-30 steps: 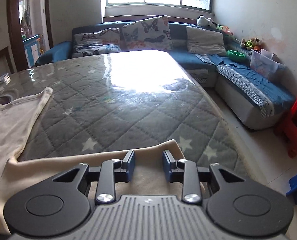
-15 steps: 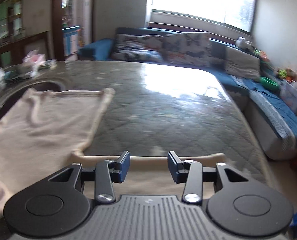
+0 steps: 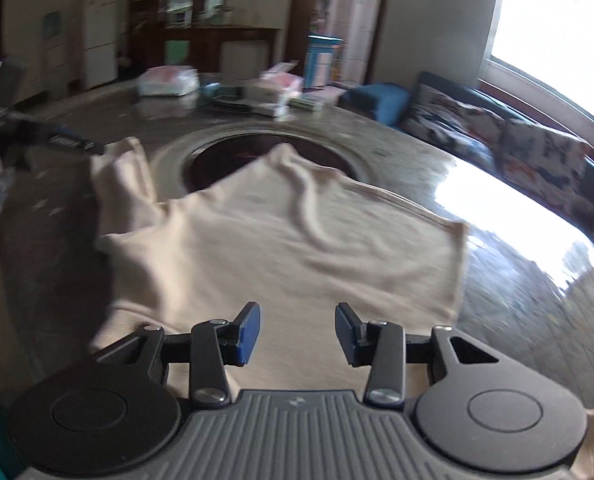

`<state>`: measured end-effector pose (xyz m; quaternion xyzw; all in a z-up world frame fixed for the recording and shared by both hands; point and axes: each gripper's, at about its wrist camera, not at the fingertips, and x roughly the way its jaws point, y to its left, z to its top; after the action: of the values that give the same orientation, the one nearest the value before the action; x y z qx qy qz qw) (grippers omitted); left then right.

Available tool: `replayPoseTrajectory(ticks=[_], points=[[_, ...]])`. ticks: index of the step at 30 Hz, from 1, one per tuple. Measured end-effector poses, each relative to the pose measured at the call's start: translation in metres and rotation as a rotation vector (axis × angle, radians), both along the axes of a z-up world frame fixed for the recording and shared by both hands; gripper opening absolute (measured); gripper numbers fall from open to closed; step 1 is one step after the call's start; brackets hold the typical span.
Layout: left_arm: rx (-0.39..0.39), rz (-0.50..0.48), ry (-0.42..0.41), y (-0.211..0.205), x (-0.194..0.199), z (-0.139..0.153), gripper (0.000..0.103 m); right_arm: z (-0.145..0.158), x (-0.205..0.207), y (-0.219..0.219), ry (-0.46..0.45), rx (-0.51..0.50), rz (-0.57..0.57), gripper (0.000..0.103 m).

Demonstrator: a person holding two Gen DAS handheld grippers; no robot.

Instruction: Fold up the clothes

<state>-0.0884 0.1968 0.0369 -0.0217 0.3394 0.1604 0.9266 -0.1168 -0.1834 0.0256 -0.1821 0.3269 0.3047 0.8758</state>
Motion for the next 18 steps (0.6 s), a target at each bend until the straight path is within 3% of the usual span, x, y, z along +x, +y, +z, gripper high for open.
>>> replayPoseTrajectory(ticks=[5,10,16,18], points=[[-0.063,0.032,0.030,0.015,0.010,-0.013,0.048,0.000,-0.021,0.041,-0.008,-0.027,0.152,0.042],[-0.092,0.006,0.004,0.012,0.012,-0.011,0.012,-0.008,-0.043,0.087,-0.085,-0.098,0.302,0.041],[-0.121,0.027,-0.045,0.015,0.016,0.001,0.008,-0.021,-0.050,0.113,-0.128,-0.153,0.355,0.038],[-0.127,0.033,-0.077,0.017,0.015,0.011,0.008,-0.026,-0.049,0.117,-0.130,-0.168,0.355,0.030]])
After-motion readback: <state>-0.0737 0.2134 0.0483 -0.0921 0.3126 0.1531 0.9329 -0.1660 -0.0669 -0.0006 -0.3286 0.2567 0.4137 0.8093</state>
